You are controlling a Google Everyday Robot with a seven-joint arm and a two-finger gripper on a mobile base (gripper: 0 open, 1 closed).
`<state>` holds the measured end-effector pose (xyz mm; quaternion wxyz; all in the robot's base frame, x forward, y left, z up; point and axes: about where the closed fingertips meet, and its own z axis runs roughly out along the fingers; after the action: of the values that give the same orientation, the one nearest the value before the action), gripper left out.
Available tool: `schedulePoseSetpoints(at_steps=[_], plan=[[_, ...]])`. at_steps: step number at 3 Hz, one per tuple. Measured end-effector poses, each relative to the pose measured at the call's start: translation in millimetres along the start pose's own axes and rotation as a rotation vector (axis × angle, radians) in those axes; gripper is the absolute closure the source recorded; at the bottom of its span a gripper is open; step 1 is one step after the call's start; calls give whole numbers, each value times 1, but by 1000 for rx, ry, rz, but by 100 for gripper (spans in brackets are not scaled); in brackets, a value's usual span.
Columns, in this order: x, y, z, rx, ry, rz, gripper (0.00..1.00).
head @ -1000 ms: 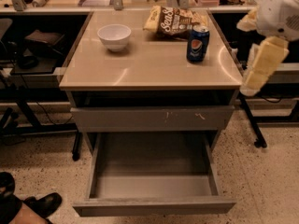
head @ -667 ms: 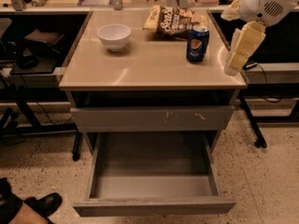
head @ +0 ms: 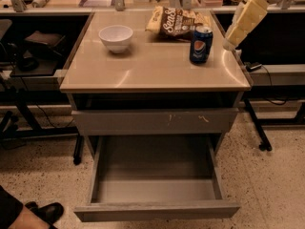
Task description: Place pepsi can into middle drawer
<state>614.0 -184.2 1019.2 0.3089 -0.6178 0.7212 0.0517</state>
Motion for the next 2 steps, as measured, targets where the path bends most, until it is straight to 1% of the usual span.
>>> schedulePoseSetpoints(at_steps=[1, 2], plan=[[0, 0, 0, 0, 0, 0, 0], [4, -26, 7, 58, -44, 27, 0]])
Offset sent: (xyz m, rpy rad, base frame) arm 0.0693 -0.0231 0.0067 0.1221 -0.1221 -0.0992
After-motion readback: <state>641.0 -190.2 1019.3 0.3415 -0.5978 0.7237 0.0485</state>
